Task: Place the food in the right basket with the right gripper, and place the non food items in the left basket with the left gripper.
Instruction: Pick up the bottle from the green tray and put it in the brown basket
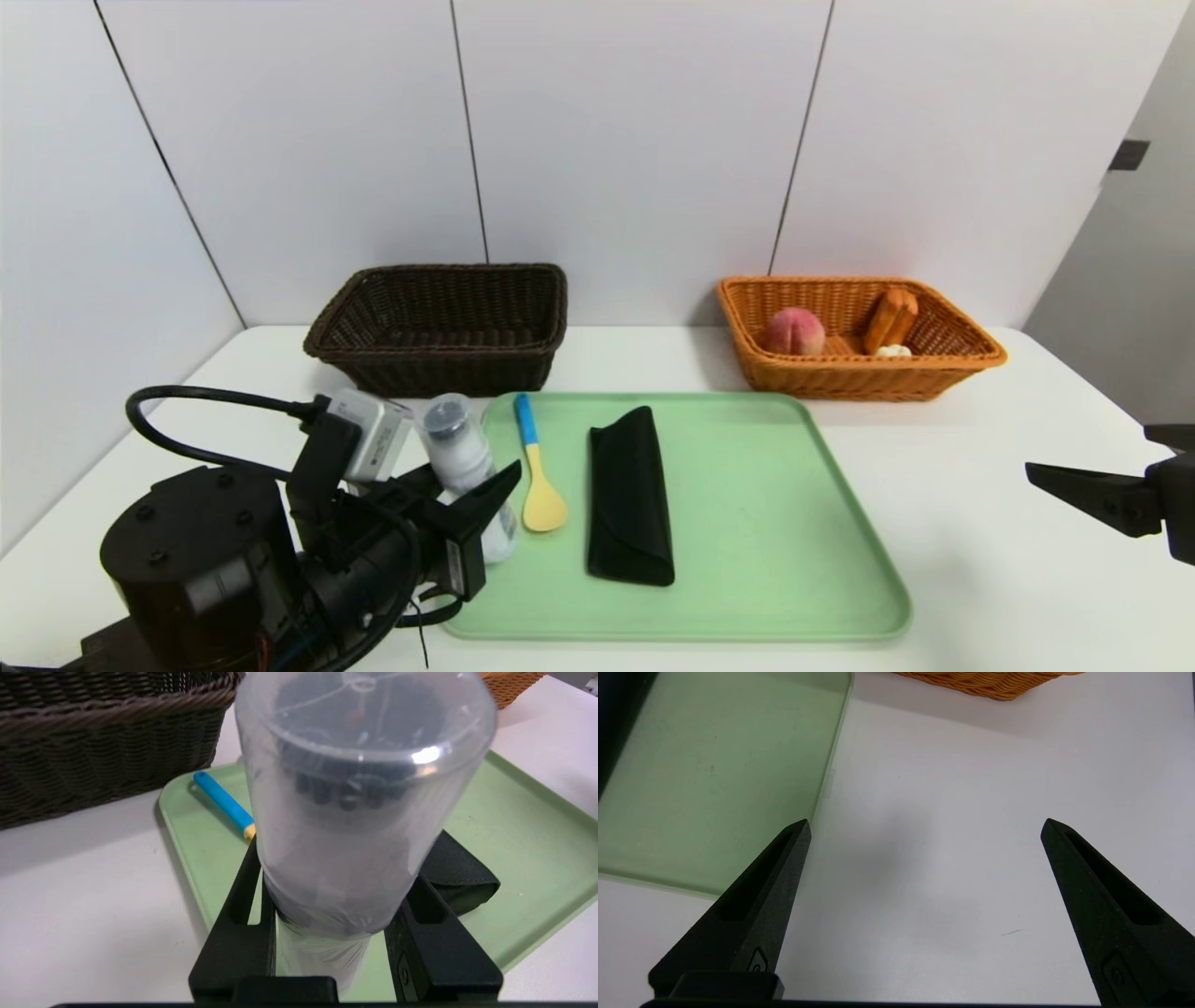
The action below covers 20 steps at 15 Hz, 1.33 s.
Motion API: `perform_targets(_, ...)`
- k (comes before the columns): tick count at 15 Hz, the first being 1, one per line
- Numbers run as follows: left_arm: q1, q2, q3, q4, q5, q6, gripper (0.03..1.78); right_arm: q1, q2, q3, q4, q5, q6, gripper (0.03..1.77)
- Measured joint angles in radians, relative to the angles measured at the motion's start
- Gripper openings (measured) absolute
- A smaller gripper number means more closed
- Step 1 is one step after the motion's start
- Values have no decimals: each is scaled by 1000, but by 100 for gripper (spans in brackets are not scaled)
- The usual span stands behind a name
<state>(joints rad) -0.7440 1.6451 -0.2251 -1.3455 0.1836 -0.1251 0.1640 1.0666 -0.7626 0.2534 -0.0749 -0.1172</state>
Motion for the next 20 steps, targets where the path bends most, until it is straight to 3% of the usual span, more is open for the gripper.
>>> perform_targets(3,92,-63,-142,155,-34,28,64,5,0,0,0,0,-13,170)
perform_targets(7,346,-119,-436,439,-239,51,64,10,3,-6,-5,9,-20,170)
perform_targets(10,458,-84,-603,537,-337,64,64,10,4,3,-5,16,-20,170)
perform_targets(16,565,91,-917,723,-389,111,64,11,4,13,-5,17,-21,170)
perform_targets(20,609,244,-1035,758,-393,143,64,12,4,15,-6,33,-19,170)
